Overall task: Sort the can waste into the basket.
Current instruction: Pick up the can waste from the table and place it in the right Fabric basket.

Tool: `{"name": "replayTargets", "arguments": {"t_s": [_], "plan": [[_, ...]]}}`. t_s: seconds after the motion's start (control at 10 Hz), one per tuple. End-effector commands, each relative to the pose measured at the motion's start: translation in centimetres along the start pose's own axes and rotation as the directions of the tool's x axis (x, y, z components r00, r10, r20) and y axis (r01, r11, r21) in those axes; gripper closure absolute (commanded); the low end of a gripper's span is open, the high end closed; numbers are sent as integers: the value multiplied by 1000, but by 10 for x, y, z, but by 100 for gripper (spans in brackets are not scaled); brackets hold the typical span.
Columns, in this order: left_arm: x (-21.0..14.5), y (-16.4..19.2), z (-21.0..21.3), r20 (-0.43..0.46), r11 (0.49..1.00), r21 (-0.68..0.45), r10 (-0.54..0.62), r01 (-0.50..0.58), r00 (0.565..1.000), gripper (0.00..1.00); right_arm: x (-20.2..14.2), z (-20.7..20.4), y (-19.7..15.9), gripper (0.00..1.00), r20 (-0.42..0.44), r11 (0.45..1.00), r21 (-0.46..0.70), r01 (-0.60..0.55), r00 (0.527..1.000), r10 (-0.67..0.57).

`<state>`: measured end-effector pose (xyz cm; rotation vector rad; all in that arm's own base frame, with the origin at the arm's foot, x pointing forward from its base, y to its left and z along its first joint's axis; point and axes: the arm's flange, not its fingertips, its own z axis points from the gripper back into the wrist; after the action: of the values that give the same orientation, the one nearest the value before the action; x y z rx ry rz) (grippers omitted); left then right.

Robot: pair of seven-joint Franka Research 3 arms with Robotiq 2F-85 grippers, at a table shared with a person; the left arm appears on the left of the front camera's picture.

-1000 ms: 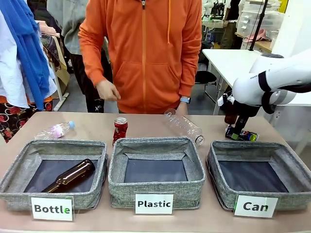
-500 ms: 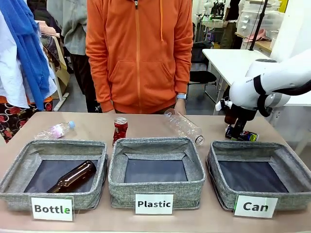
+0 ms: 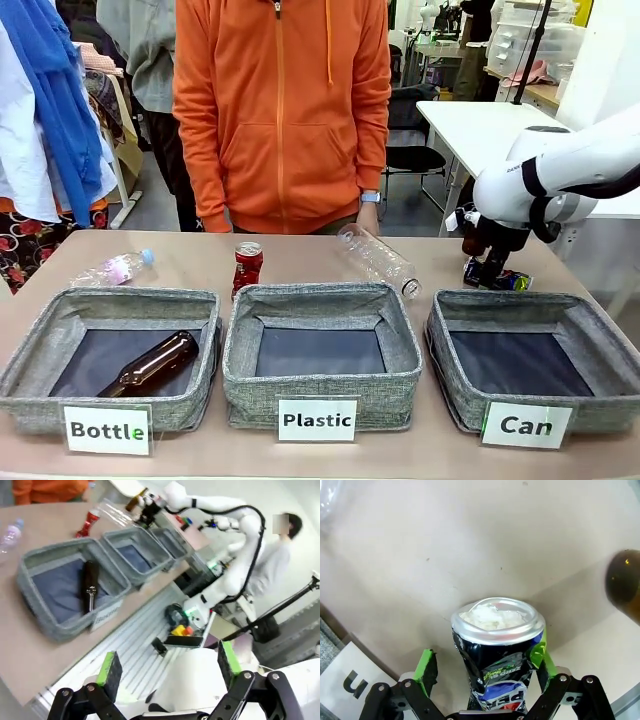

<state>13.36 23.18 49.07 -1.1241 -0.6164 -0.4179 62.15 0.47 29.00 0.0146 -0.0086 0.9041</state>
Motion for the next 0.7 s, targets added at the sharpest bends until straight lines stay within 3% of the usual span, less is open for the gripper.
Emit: {"name": "replayTargets", "arguments": {"t_s": [0.0, 0.1, 0.3, 0.4, 0.5, 0.6], "plan": [[-12, 9, -32, -116, 996, -87, 25, -36, 993, 0, 5, 2, -3, 0, -16, 1000, -9, -3, 1000, 3], [-16, 23, -53, -181, 990, -111, 68, -89, 981, 0, 3, 2, -2, 0, -8, 1000, -9, -1, 1000, 1], [-31, 37, -70, -243, 991, -21, 125, -135, 962, 0, 1, 1, -2, 0, 0, 1000, -2, 3, 1000, -3], [-16, 26, -60, -159, 989, -109, 81, -99, 984, 0, 1, 1, -3, 12, 12, 1000, -4, 0, 1000, 0], [-16, 26, -60, -159, 989, -109, 81, -99, 984, 0, 3, 1, -4, 60, 5, 1000, 1, 10, 1000, -10], [-16, 26, -60, -159, 989, -109, 81, -99, 984, 0, 3, 0, -3, 72, 4, 1000, 3, 3, 1000, -3]]}}
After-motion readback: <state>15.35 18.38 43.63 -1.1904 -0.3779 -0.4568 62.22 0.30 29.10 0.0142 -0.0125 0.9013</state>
